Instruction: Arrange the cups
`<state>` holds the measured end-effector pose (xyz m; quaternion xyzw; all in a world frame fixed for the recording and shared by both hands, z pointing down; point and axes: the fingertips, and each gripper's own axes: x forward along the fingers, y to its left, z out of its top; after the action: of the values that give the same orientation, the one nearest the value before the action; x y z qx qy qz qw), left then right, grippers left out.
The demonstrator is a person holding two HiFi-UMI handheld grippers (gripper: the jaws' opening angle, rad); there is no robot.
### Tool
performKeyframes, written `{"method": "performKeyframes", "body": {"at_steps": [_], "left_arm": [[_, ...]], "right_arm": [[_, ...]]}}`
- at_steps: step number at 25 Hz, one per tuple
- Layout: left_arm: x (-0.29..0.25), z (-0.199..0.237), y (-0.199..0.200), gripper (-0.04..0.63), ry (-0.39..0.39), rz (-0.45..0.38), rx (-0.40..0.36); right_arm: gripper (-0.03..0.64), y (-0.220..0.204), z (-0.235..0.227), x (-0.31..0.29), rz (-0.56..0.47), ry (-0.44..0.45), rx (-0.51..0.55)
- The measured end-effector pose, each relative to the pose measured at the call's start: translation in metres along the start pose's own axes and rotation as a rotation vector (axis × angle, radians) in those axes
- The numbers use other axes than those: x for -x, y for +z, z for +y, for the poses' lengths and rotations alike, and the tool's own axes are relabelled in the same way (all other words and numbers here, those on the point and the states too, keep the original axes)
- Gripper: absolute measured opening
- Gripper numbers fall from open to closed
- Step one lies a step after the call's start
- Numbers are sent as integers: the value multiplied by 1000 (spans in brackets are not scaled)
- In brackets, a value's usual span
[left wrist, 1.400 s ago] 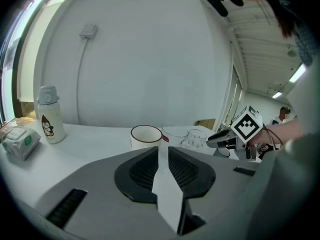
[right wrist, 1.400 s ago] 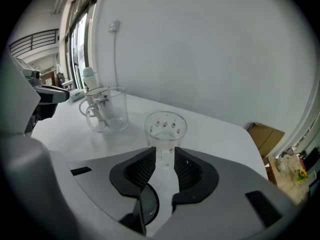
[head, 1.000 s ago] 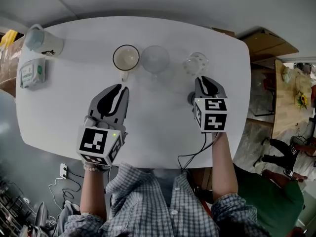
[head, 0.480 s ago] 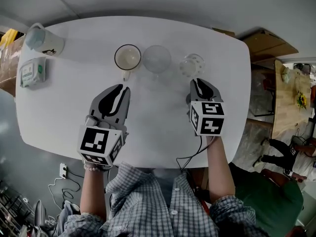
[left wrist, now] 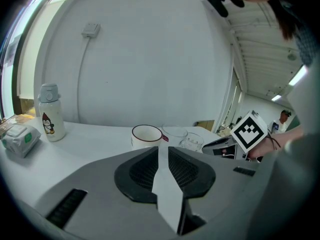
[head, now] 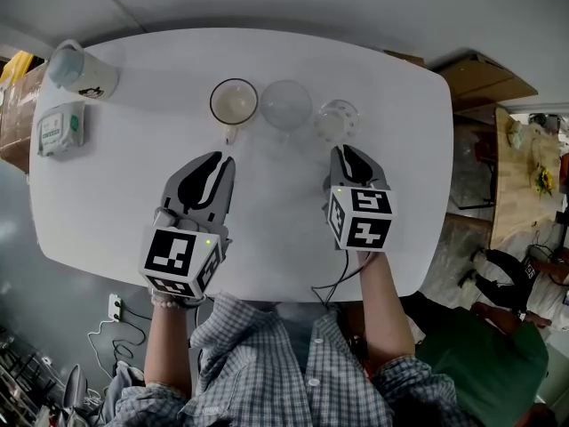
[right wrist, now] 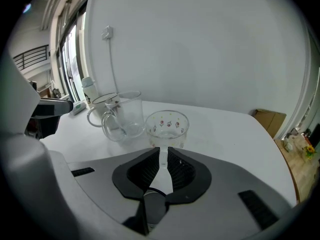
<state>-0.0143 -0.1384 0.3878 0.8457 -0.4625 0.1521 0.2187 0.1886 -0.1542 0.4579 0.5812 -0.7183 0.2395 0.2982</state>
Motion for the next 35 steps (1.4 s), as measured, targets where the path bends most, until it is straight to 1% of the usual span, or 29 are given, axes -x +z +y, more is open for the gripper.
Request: {"method": "performKeyframes", "body": {"at_steps": [2,8,14,19,23,26,29,31,33,35], "left_arm": [[1,0,0,67,-1,0,1],[2,3,-3,67,-5,5,23],[3,5,-5,67,-8,5,34],[5,6,-5,67,-12,4,34],[8,6,-5,67,-15,4,28],[9,4,-4,67,-20,3,22],[12,4,-3,67,-25,1,13],[14,4,-2,67,-30,-2,7],[16,4,-1,67,-35,-4,4],[18,2,-1,67,-45,-6,-1]], "right_arm": [[58,0,3,1,-5,-3,-20],[60,-1,15,1,-8,-6,-26],[60,-1,19,1,-17,-46,-53],[60,-1,26,1,-23,-52,-65],[60,-2,38,3,-22,-9,-28],[63,1,39,9,-42,0,-12],[87,8,33,26,-92,-8,-5],[97,9,26,42,-119,-25,20],[101,4,21,58,-121,-40,49],[105,-10,21,72,-99,-36,68]]}}
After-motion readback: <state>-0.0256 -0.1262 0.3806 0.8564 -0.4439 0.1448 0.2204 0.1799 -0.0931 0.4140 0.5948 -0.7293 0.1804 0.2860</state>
